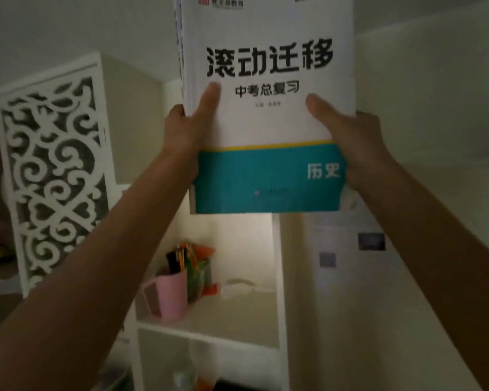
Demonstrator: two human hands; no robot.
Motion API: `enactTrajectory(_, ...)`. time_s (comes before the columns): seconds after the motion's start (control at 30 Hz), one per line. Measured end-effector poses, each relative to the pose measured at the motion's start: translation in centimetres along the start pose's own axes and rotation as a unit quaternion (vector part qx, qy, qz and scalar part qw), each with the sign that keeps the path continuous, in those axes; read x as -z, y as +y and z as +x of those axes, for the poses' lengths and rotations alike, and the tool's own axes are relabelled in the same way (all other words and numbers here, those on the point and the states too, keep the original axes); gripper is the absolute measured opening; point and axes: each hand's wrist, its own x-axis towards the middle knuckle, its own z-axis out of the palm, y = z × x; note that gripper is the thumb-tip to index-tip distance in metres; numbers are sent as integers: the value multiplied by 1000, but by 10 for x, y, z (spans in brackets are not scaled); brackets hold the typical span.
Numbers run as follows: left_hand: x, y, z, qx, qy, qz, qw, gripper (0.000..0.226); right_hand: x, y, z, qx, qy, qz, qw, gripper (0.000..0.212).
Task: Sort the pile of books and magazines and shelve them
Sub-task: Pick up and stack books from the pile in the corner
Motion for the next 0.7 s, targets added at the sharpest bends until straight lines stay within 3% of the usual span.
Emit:
enactTrajectory(0.23, 18, -23, 104, -30, 42, -4, 999, 65, -65, 50, 98, -41, -31, -23, 998, 24)
enactTrajectory(0.47, 10, -74, 150, -38, 134, 37, 990, 54, -85, 112, 168, -57, -48, -85, 994, 50)
enactTrajectory(0.53, 8, -81, 159, -76, 165, 101, 978, 55, -98, 125, 182, -62, -46, -228, 971, 68)
enactTrajectory(0.57, 7, -86, 162, -87, 179, 144, 969, 59, -104, 130, 185, -60, -37, -340, 938, 78)
enactTrajectory(0.6, 6, -91, 164, -91, 191, 178, 961, 64, -113, 133, 183, -44, -23, -422, 905, 82)
enactTrajectory(0.63, 5, -96, 166, -91, 201, 201, 954, 66, -123, 135, 179, -14, -16, -440, 898, 79)
enactTrajectory(0.7, 7, -100, 170, -86, 201, 197, 956, 68, -141, 131, 168, 22, -84, -322, 943, 67)
